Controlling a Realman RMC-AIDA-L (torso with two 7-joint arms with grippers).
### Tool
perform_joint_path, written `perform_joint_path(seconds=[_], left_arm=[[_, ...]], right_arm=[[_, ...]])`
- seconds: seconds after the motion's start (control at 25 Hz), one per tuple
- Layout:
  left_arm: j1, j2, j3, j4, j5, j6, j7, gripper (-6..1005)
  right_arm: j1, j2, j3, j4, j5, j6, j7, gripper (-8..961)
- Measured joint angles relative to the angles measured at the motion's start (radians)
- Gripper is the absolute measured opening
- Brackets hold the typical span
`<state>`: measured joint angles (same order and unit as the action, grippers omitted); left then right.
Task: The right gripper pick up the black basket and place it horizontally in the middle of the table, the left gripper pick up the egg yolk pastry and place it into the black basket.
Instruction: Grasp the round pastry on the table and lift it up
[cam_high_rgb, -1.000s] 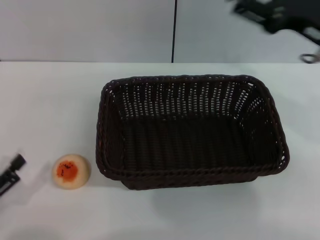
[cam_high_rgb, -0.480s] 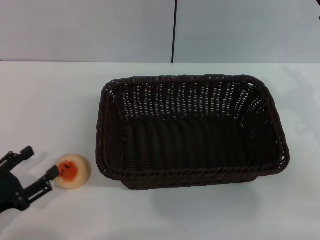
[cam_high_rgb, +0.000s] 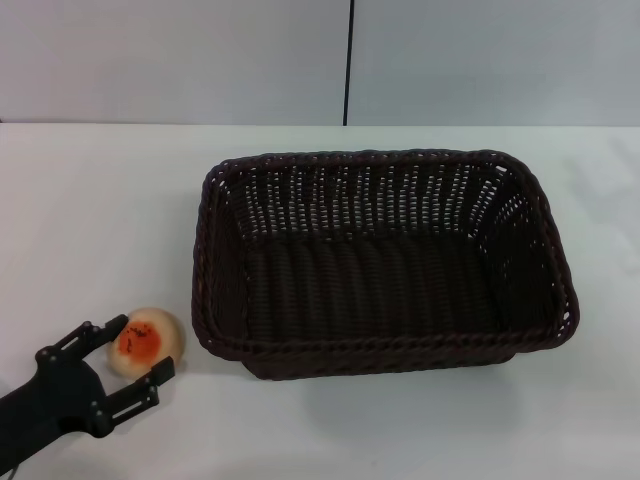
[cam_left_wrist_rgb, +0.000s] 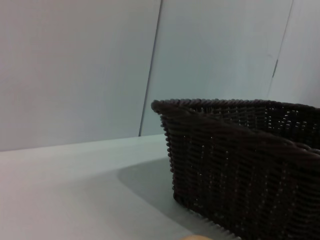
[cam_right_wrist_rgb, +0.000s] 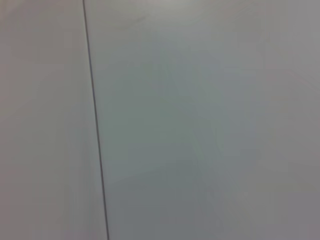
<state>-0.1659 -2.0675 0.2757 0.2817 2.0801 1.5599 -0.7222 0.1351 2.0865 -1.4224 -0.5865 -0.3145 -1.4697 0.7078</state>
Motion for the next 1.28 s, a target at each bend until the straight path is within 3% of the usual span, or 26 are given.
perform_joint_path(seconds=[0.68, 0.8, 1.12, 1.24, 1.28], left_arm=[[0.000, 0.000, -0.006, -0.010, -0.008, -0.034, 0.066, 705], [0.000, 0.000, -0.022, -0.015, -0.009, -0.034, 0.073, 479], [-0.005, 0.006, -0.102, -0.015, -0.011, -0.003, 0.070, 265], [-0.005, 0.012, -0.209, -0.011, -0.012, 0.077, 0.067, 211], [-0.006, 0.019, -0.285, -0.002, -0.012, 0.151, 0.067, 204]], right_arm=[[0.010, -0.002, 0.012, 0.175, 0.030, -0.084, 0.008, 760], [0.010, -0.003, 0.014, 0.206, 0.055, -0.110, 0.008, 759], [0.011, -0.004, 0.026, 0.274, 0.089, -0.168, 0.009, 759], [0.008, -0.003, 0.032, 0.278, 0.090, -0.173, 0.009, 759], [0.009, -0.003, 0.033, 0.281, 0.090, -0.175, 0.010, 759]])
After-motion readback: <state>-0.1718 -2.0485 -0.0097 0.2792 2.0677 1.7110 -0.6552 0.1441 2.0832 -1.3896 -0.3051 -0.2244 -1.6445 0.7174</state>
